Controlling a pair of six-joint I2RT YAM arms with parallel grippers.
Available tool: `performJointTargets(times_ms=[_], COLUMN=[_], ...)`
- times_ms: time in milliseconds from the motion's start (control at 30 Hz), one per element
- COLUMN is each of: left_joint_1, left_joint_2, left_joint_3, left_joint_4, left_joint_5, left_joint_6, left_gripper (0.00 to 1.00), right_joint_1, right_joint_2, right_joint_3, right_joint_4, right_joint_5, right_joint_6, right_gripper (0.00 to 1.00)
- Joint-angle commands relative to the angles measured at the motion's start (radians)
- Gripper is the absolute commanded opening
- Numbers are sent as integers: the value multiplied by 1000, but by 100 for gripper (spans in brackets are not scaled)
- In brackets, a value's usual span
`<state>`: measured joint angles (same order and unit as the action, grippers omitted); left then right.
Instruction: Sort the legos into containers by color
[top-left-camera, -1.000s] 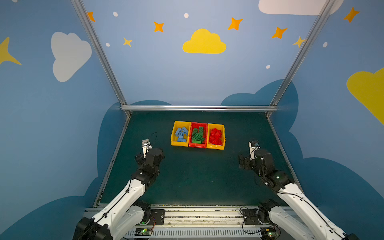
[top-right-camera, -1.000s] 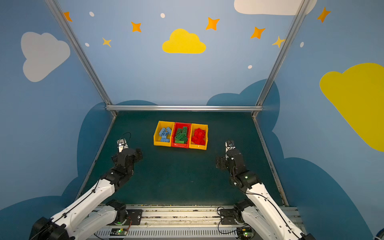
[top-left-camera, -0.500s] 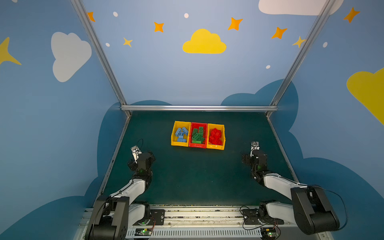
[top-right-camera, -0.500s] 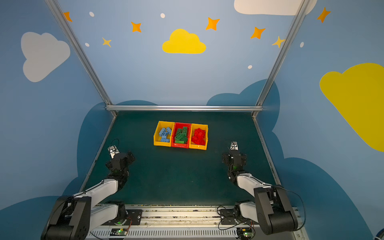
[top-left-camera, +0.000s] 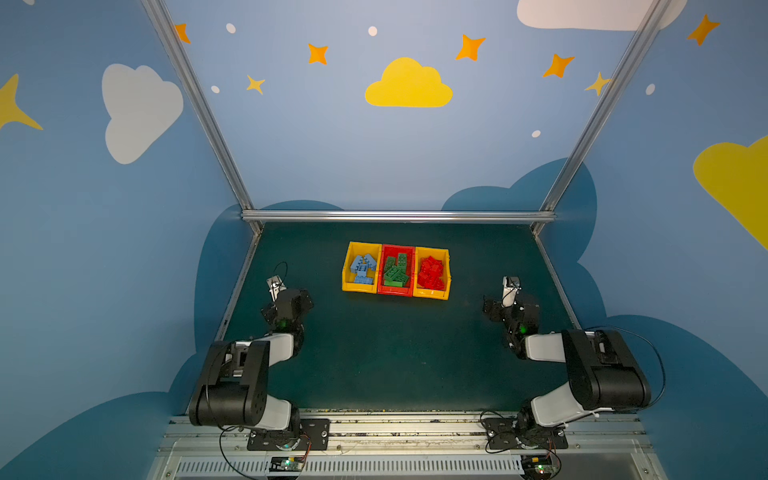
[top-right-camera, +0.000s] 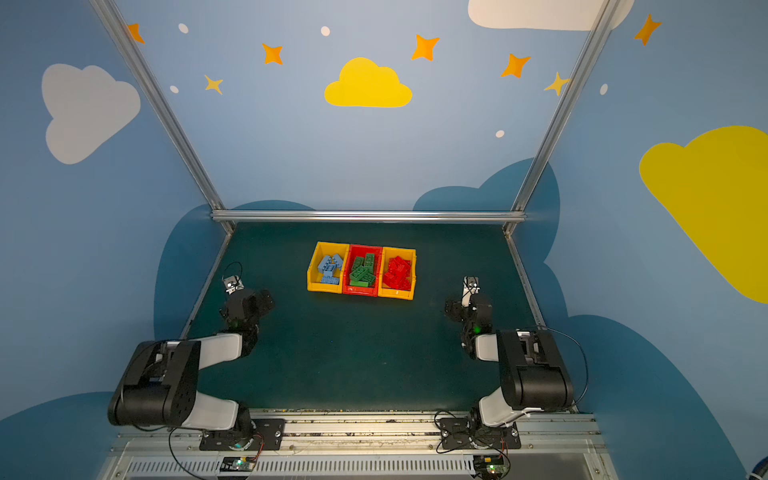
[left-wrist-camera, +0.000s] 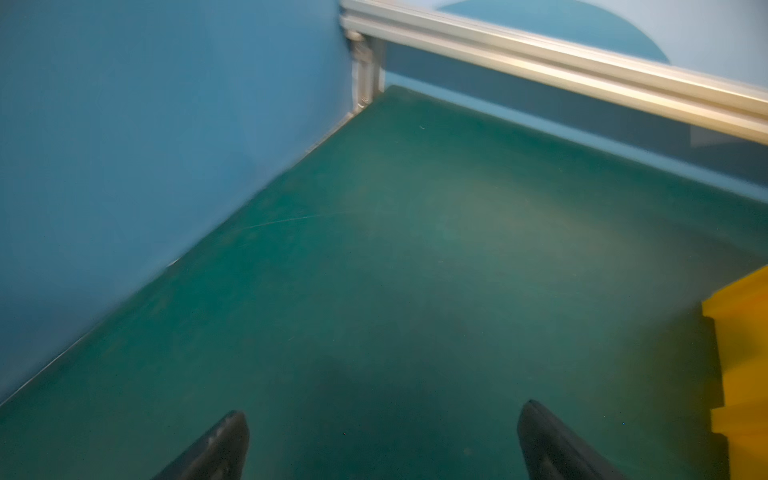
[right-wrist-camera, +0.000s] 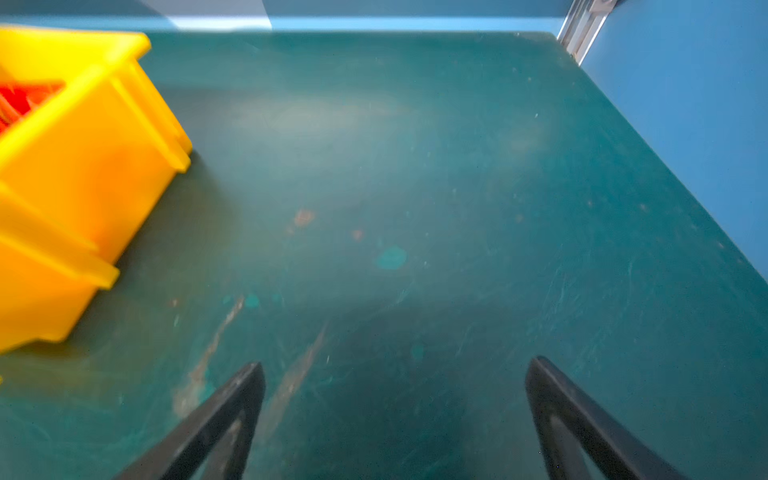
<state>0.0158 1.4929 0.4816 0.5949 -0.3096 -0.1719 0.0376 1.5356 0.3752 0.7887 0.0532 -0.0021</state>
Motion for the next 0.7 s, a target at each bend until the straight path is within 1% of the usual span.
performJointTargets(times_ms=[0,67,133,167,200,233,267,333,367,400,433,467,533,567,600,633,667], left_joint_1=[7,9,7,6,7,11,10,13,12,13,13,13,13,11,12,11,9], left_joint_2=[18,17,9,0,38,87,88,0,42,66,71,54,10,31,36,31,9], left_joint_3=[68,67,55,-12,-101,-151,-133,-58,-95,-118,-119,-105,-66,-88,-96,-85,-68], left_joint_4=[-82,-87,-70,42,271,398,387,84,219,307,326,273,114,195,225,196,125], left_joint_5=[132,138,145,158,118,128,122,133,127,137,135,127,130,125,129,129,129], left_joint_6=[61,66,74,78,58,64,65,57,46,60,62,40,58,45,51,48,60], left_gripper=[100,100,96,97,100,100,100,100,100,100,100,100,100,100,100,100,100], right_joint_1=[-13,-13,-13,-13,-13,-13,-10,-9,-8,-5,-3,-2,-2,-2,-1,-1,0], right_joint_2=[-22,-19,-19,-20,-19,-19,-20,-20,-20,-20,-22,-23,-24,-25,-24,-25,-25], right_joint_3=[37,34,35,36,37,35,36,37,36,39,40,38,36,37,37,37,37], right_joint_4=[-11,5,-3,0,-4,-1,-3,-2,-5,-6,-11,-11,-8,-9,-8,-7,-8], right_joint_5=[-75,-74,-75,-75,-75,-74,-72,-69,-66,-64,-62,-61,-59,-61,-59,-58,-58], right_joint_6=[9,10,8,8,7,8,7,5,4,2,-1,-2,-2,-2,-3,-3,-3], right_gripper=[96,96,96,96,96,96,96,96,96,96,96,96,96,97,96,97,97])
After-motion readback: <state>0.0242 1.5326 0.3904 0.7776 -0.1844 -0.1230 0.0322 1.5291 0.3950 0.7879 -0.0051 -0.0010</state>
